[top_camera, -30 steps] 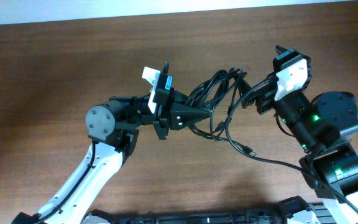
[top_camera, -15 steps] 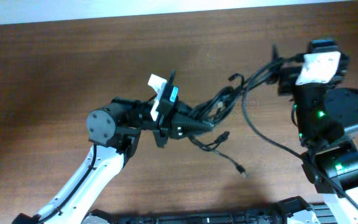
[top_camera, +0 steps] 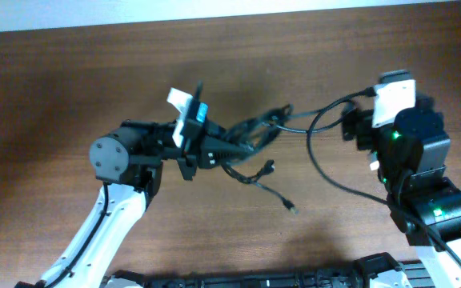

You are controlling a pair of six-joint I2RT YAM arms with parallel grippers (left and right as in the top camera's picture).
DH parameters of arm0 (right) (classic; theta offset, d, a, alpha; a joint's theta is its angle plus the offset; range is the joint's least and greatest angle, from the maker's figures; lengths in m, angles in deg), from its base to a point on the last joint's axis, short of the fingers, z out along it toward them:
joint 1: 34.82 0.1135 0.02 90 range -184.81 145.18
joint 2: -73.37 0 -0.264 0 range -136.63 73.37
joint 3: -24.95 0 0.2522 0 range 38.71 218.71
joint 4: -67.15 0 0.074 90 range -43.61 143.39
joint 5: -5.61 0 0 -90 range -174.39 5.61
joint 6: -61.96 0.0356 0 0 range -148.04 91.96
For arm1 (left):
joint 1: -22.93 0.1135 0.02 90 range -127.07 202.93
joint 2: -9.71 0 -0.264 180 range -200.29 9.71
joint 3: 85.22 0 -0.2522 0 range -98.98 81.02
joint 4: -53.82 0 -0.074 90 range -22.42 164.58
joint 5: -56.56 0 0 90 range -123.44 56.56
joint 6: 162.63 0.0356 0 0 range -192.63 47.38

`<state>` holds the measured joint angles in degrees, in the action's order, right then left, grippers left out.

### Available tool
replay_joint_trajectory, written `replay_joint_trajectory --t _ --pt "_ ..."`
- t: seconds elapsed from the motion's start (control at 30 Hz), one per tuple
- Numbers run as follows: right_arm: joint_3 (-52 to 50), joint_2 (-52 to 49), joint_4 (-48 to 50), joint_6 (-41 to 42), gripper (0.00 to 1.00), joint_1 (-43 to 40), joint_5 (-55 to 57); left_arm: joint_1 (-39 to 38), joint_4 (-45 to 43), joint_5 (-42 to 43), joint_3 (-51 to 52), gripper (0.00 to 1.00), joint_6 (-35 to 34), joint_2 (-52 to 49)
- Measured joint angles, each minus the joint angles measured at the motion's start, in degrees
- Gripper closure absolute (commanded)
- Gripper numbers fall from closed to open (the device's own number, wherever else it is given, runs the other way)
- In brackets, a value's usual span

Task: Untangle cables

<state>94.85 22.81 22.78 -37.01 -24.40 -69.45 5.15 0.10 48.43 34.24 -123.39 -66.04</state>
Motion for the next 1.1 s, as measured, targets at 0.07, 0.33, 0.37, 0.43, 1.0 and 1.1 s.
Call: replay_joint_trajectory --t 0.07,0.33,0.37,0.43,1.0,1.1 --pt "0.0 0.0 -2.8 0.0 0.01 0.0 -9.3 1.8 1.5 -2.9 0.0 1.00 0.0 0.0" --pt "0.0 0.0 -6.7 0.0 0.01 0.0 -35.5 5.4 21.7 -17.1 0.1 1.00 1.1 0.3" --pt "0.0 0.0 -6.4 0.0 0.01 0.0 -36.8 5.5 23.2 -17.2 0.1 1.00 2.8 0.3" --pt "0.0 0.0 -4.4 2.5 0.01 0.0 -38.5 5.5 23.8 -15.0 0.1 1.00 7.8 0.3" --pt "12.2 0.1 -13.1 16.6 0.01 0.0 -40.0 -4.6 50.8 -30.1 -5.6 1.00 36.1 0.3" --pt "12.3 0.2 -13.7 16.9 0.01 0.0 -40.0 -8.7 75.6 -41.7 -21.0 1.00 47.7 0.2"
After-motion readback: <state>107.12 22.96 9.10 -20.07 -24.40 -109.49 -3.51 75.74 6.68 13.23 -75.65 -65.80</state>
